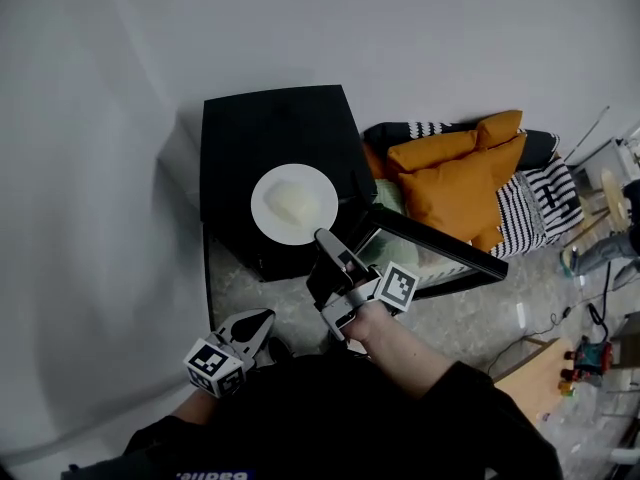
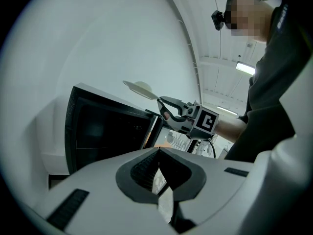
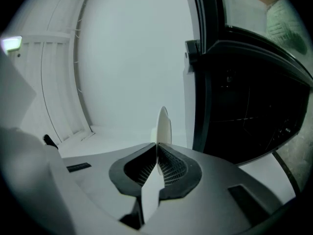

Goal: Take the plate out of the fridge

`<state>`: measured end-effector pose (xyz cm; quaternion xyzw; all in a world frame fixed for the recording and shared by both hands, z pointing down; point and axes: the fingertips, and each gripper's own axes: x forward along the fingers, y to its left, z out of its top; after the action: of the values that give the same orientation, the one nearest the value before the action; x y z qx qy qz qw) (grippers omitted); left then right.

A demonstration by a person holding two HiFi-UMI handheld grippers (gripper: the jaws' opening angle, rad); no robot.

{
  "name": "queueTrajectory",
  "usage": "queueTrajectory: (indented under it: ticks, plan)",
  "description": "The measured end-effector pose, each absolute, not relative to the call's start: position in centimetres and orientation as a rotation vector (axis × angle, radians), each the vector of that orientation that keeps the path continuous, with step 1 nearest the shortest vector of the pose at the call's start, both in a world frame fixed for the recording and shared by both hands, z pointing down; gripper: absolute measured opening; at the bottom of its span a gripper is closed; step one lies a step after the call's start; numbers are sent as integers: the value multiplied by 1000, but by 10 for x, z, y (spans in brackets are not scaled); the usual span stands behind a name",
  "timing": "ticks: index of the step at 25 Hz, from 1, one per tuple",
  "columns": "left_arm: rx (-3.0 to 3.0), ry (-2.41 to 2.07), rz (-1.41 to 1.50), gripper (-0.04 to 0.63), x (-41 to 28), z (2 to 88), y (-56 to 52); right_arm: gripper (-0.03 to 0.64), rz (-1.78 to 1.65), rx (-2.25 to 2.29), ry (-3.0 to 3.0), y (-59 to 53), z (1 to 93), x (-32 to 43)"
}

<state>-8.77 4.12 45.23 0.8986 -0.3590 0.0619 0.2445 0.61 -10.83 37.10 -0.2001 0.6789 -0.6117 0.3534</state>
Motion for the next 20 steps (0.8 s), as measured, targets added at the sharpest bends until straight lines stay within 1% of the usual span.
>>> queueTrajectory:
  ticks: [10, 20]
  plan:
    - [2418, -1052, 167, 6, -107, 453, 35, 17, -1593, -722, 1703, -150, 395, 0]
    - [2403, -1066, 153, 7, -108, 454, 38, 17, -1622, -800, 1671, -159, 405, -1]
